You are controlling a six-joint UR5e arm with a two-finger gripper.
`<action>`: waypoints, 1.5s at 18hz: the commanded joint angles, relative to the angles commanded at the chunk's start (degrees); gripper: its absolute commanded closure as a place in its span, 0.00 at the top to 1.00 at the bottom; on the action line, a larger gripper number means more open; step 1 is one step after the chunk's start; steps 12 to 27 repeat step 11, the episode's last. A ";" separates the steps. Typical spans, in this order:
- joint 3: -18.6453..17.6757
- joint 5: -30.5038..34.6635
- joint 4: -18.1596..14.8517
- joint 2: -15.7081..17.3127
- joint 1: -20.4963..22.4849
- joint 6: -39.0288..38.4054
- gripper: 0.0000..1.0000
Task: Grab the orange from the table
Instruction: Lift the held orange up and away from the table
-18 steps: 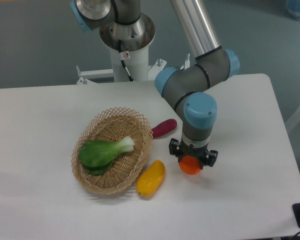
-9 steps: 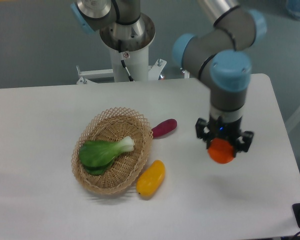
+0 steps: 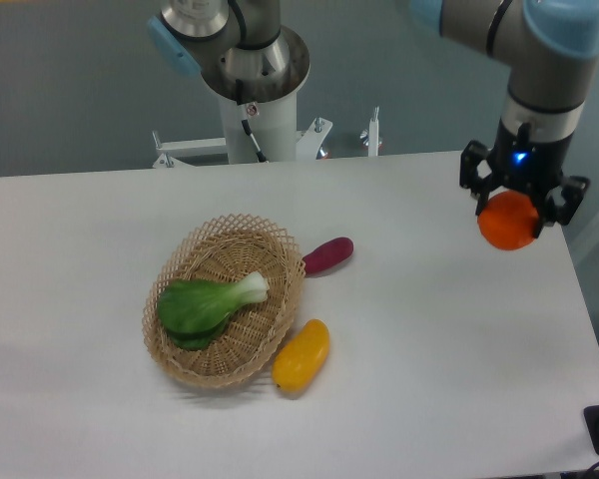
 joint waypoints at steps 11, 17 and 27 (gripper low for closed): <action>0.53 -1.41 -0.35 0.09 0.79 -0.09 0.67; 0.53 -1.41 -0.35 0.09 0.79 -0.09 0.67; 0.53 -1.41 -0.35 0.09 0.79 -0.09 0.67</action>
